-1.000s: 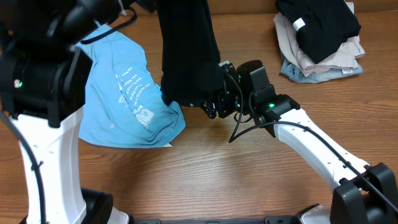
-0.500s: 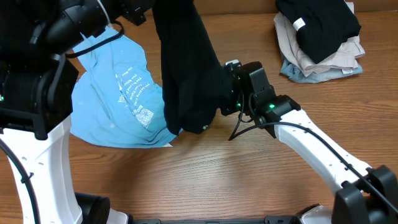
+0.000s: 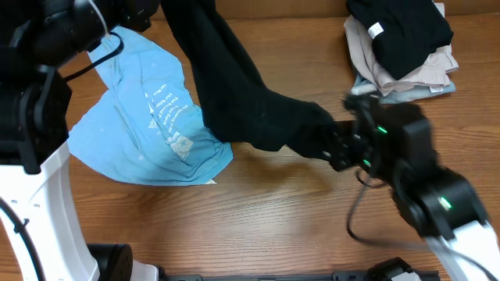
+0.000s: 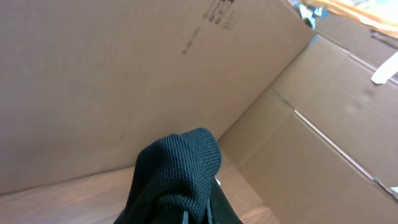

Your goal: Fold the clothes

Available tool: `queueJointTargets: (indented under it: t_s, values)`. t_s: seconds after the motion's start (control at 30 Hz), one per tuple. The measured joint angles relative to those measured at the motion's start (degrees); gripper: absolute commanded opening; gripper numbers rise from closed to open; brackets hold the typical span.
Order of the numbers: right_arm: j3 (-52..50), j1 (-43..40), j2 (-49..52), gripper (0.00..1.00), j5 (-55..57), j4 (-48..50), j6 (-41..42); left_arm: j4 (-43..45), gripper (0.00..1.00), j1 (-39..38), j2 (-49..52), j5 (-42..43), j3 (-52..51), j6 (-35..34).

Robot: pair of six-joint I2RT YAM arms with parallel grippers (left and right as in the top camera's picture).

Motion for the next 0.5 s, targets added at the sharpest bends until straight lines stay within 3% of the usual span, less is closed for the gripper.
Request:
queueJointTargets:
  t_s: [0.17,0.5]
  values:
    - [0.9,-0.3,-9.6,0.04,0.3,-5.4,0.9,-4.0,0.04,0.7,-4.2,-4.1,0.0,3.4]
    - [1.2,-0.3,-14.1,0.04,-1.8,-8.9,4.0,-13.3,0.04,0.9,-22.3,-28.5,0.7,12.0]
